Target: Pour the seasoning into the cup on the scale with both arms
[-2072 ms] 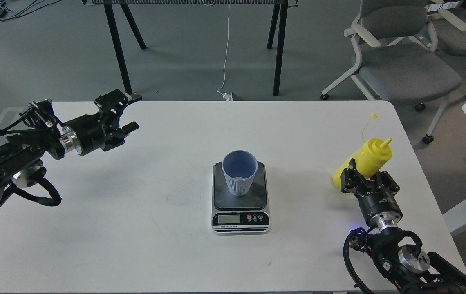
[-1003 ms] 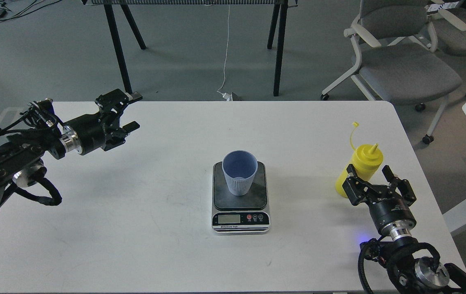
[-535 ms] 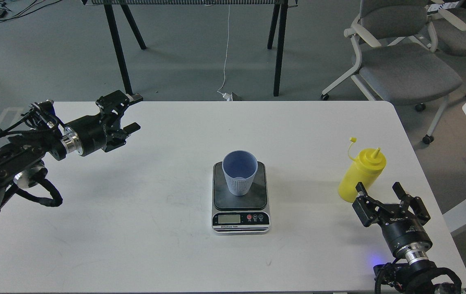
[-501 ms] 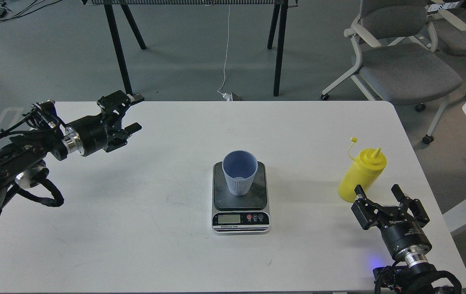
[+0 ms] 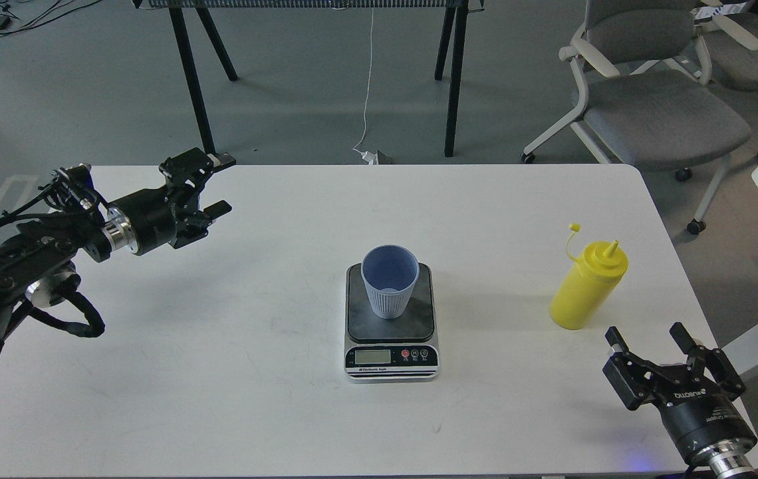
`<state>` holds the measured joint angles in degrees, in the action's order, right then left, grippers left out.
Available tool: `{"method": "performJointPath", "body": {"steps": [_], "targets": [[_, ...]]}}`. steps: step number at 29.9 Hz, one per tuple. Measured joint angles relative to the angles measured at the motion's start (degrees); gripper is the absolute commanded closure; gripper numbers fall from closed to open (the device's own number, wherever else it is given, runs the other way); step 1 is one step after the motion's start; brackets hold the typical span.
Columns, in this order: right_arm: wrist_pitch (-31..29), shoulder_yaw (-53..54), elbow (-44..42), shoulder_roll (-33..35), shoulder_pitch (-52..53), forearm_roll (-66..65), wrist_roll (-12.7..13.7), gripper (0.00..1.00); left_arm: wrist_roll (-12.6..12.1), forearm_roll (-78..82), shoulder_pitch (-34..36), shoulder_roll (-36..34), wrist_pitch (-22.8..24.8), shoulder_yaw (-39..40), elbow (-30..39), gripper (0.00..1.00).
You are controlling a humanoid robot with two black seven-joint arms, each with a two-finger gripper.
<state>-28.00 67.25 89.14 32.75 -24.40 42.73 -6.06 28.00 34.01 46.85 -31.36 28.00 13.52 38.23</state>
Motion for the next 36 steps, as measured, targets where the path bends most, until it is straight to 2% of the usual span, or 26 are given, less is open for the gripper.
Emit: {"method": "performJointPath", "body": {"steps": [4, 8, 12, 17, 21, 27, 36], "targets": [[0.0, 3.7, -1.8, 4.4, -0.1, -0.2, 0.0, 0.01, 0.0, 0.0, 0.0, 0.0, 0.0, 0.3, 0.0, 0.0], [0.0, 6.6, -4.0, 9.3, 4.4, -0.4, 0.1, 0.01, 0.0, 0.0, 0.0, 0.1, 0.0, 0.4, 0.0, 0.0], [0.0, 6.9, -5.9, 13.5, 11.8, -2.2, 0.3, 0.01, 0.0, 0.0, 0.8, 0.1, 0.0, 0.4, 0.0, 0.0], [0.0, 5.9, -8.1, 14.4, 22.4, -9.4, 0.7, 0.01, 0.0, 0.0, 2.4, 0.0, 0.0, 0.4, 0.0, 0.0], [0.0, -2.3, -13.5, 14.7, 35.0, -14.0, 0.7, 0.01, 0.0, -0.3, 3.2, 0.0, 0.0, 0.6, 0.3, 0.0], [0.0, -18.9, -25.5, 13.4, 55.4, -14.9, 0.2, 0.01, 0.0, -0.8, 5.7, 0.7, 0.0, 2.3, 0.5, 0.0], [0.0, -21.5, -38.9, 2.2, 62.7, -18.7, 0.2, 0.01, 0.0, -1.3, 7.8, 2.1, 0.0, 8.7, 0.0, 0.0]]}}
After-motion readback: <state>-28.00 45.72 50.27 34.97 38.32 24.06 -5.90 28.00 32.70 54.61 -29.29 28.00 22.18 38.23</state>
